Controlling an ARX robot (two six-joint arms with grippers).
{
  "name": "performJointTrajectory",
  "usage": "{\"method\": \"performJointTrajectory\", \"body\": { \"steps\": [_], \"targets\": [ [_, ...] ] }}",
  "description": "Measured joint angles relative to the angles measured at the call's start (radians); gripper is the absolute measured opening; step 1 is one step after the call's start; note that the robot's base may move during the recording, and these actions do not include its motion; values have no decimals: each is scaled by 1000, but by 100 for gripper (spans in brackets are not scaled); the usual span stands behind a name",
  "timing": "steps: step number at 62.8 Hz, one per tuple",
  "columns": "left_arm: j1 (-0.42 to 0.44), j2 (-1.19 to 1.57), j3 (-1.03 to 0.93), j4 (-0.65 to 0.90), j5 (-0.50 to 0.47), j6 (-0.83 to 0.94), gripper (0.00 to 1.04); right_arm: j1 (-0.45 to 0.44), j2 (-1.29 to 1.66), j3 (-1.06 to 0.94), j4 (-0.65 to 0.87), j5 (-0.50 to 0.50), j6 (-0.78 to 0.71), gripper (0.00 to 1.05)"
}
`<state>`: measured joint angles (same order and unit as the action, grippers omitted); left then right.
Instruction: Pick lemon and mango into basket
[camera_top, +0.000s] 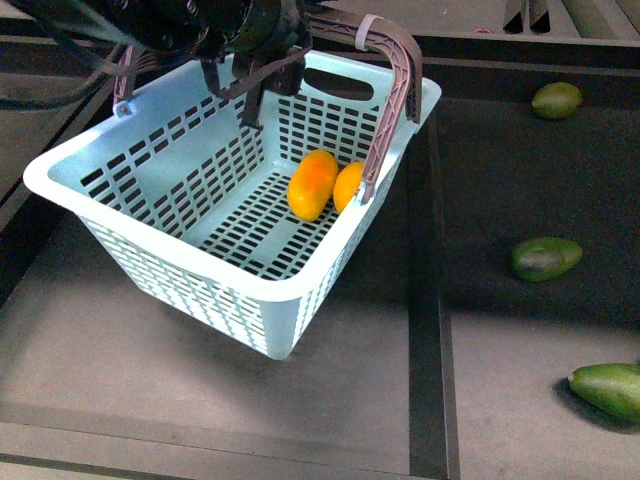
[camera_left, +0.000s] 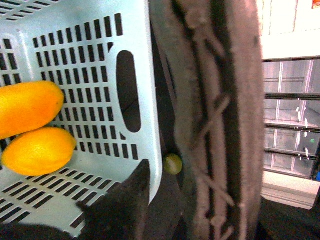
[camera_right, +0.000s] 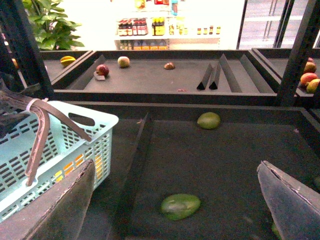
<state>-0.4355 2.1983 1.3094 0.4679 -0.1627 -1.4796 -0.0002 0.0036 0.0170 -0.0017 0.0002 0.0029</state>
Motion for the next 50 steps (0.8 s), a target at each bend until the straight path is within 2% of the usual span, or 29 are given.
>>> {"method": "performJointTrajectory", "body": {
  "steps": [3,6,14,16,27,39,45,47,48,50],
  "targets": [
    [0,-8,-26,19,-3,-3,60,0,0,0,0,0,0,96],
    [-1,-23,-68,38,-23,-13,72,0,0,0,0,0,0,96],
    [5,-91,-135,43,-67,-42,96,0,0,0,0,0,0,96],
    [7,-114,-149,44,-76,-44,99,0,0,0,0,0,0,96],
    [26,-256,-264,46,-124,-59,98,0,0,0,0,0,0,96],
    [35,-439,-373,-122,-201,-2,98,0,0,0,0,0,0,96],
    [34,-479,-381,-135,-206,19,98,0,0,0,0,0,0,96],
    [38,-476,-422,-3,-214,153,92,0,0,0,0,0,0,96],
    [39,-476,-429,20,-214,153,92,0,0,0,0,0,0,96],
    [51,-476,-509,222,-194,378,84,0,0,0,0,0,0,96]
  ]
}}
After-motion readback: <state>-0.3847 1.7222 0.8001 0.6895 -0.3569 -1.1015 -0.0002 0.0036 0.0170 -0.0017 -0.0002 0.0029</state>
